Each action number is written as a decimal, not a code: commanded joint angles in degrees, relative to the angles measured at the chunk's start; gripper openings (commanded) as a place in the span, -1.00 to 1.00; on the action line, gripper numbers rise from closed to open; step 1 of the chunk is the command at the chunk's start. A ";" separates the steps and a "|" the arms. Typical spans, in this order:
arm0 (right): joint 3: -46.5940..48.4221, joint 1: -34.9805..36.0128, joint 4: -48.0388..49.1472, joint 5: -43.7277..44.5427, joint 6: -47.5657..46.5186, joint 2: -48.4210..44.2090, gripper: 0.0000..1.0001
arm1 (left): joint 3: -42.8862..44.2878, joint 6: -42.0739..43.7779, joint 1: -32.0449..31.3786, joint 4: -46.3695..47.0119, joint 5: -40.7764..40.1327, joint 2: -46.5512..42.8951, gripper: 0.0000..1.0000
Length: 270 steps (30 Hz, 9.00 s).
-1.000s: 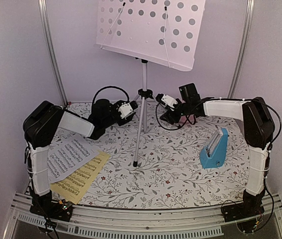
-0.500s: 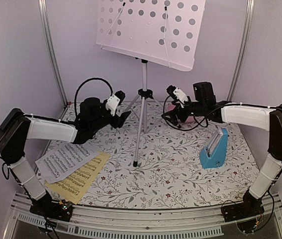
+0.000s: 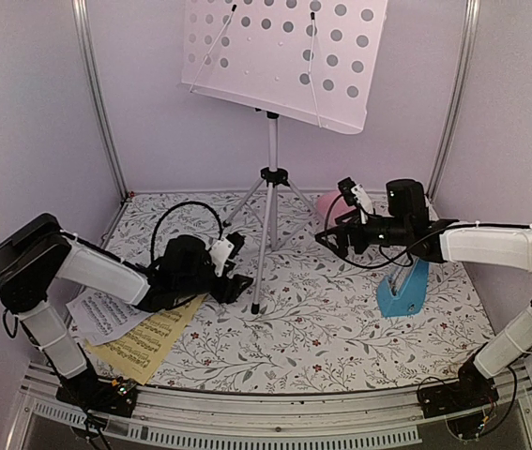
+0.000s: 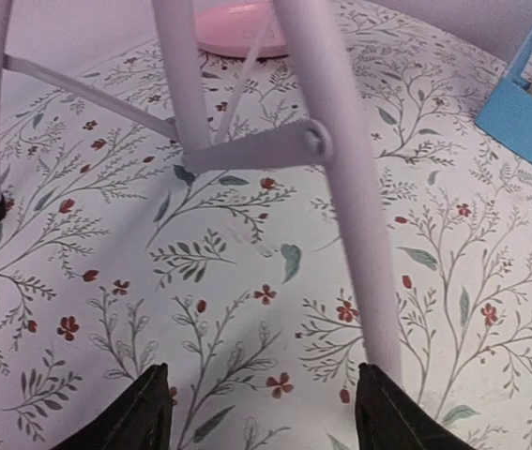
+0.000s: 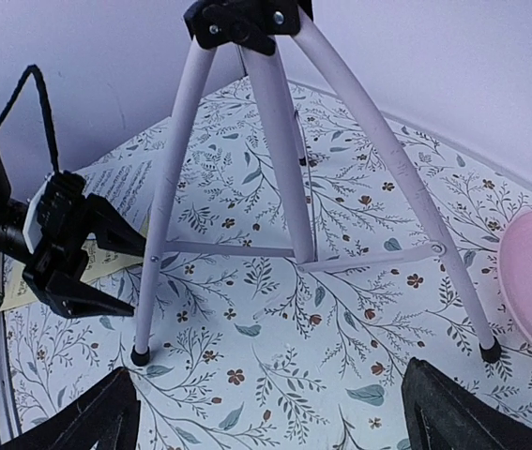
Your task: Set up the instrument practice props
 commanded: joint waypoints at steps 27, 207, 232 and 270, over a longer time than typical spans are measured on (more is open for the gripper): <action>-13.71 -0.09 5.62 3.68 10.75 -17.63 0.98 | 17.41 -3.80 -22.14 11.74 4.61 23.59 0.22; 2.93 22.91 -4.16 -13.74 2.30 -14.42 0.98 | 28.85 9.11 -16.22 -81.81 31.14 -48.12 -1.00; 1.71 26.18 1.77 -23.66 -3.70 -6.88 0.79 | 35.31 20.63 -35.29 -84.51 6.82 -42.06 -1.00; -0.01 29.39 -8.73 2.14 8.59 -28.99 -1.00 | 12.39 7.55 -14.53 -39.84 10.21 -51.49 0.98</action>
